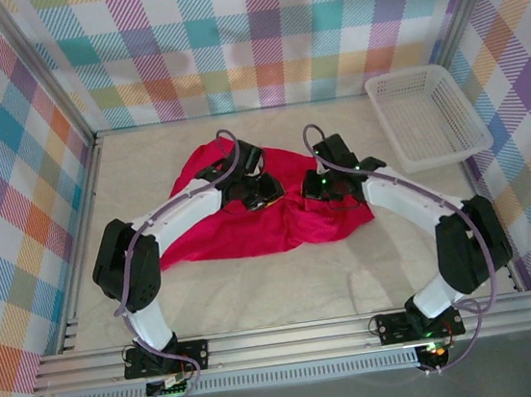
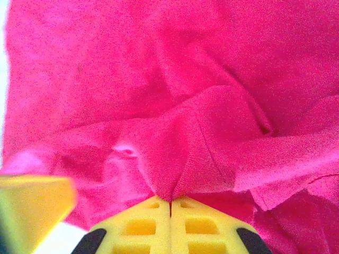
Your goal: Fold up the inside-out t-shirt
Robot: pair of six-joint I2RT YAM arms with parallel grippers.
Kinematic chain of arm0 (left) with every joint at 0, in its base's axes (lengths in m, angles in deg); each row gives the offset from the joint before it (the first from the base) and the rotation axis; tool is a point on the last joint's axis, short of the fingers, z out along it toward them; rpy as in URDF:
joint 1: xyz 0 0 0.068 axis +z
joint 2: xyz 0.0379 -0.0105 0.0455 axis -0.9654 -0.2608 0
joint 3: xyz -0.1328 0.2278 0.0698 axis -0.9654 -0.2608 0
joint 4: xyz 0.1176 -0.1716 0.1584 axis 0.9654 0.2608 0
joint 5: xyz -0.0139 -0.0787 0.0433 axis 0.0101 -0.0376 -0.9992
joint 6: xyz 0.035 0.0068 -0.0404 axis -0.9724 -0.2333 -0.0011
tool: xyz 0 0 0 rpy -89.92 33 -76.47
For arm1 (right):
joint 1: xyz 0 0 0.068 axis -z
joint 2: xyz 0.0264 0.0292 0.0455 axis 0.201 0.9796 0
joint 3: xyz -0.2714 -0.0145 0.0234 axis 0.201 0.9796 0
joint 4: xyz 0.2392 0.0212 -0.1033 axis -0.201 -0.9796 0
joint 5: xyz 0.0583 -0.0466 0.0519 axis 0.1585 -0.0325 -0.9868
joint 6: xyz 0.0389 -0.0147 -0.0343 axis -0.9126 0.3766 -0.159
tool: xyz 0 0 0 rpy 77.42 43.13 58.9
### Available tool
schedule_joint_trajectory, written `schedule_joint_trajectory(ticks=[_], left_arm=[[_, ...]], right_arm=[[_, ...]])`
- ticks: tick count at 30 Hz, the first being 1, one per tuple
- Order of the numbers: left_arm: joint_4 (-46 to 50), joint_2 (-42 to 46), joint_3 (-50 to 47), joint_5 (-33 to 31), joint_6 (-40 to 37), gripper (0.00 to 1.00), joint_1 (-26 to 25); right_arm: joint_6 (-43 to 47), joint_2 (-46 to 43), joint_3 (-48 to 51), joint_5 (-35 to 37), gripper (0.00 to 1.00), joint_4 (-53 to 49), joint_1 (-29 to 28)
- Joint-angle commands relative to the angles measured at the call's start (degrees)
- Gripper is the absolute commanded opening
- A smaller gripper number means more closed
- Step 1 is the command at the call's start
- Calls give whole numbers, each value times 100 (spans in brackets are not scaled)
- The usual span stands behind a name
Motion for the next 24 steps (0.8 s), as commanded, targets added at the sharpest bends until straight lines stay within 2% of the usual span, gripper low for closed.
schedule_joint_trajectory(ticks=[1, 7, 13, 16, 20, 24], left_arm=[[-250, -183, 118, 305, 59, 21, -123], [-447, -367, 116, 460, 185, 23, -190], [-430, -576, 129, 390, 258, 40, -212], [-539, -752, 175, 403, 387, 43, -212], [-860, -990, 250, 438, 686, 38, -228], [-886, -1096, 317, 300, 861, 25, -245]], right_arm=[[84, -198, 218, -703, 0, 340, 20], [24, -302, 300, -850, 0, 499, 22], [-34, -258, 308, -841, 0, 501, 29], [-74, -289, 341, -893, 0, 557, 29], [-136, -361, 437, -895, 0, 611, 29], [-189, -416, 543, -898, 0, 678, 29]])
